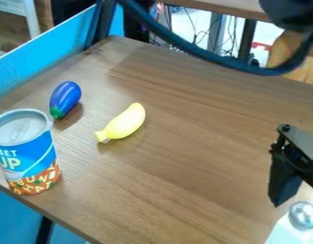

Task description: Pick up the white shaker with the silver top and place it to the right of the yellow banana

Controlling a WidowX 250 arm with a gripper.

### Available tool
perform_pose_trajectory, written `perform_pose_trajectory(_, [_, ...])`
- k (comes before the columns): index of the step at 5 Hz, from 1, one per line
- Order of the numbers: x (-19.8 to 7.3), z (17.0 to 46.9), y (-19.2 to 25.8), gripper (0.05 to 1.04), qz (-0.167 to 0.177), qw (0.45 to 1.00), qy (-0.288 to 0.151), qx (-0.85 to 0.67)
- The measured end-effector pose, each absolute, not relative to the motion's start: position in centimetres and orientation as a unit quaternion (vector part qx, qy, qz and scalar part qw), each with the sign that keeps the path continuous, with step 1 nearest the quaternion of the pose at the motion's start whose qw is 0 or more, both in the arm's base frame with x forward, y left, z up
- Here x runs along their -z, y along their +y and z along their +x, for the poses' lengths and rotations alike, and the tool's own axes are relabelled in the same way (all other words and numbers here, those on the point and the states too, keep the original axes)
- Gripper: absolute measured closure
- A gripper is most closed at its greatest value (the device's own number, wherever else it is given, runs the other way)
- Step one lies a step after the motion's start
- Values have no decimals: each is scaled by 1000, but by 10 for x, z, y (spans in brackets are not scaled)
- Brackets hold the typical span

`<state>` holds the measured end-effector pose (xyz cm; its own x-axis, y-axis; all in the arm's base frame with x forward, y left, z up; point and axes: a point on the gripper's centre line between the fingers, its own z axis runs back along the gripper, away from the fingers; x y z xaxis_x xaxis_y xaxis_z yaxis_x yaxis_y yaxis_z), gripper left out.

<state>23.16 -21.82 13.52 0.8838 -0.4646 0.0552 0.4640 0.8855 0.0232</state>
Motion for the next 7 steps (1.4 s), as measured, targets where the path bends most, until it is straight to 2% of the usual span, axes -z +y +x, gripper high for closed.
perform_pose_trajectory(2, [-108,239,-225,83,33,968,23,247])
perform_pose_trajectory(4, [-94,247,-227,122,50,969,45,239])
perform_pose_trajectory(5, [-94,250,-225,355,34,970,39,239])
perform_pose_trajectory(6, [-97,245,-216,445,11,970,31,240])
perform_pose_trajectory(7, [-139,244,-194,445,-27,970,-22,241])
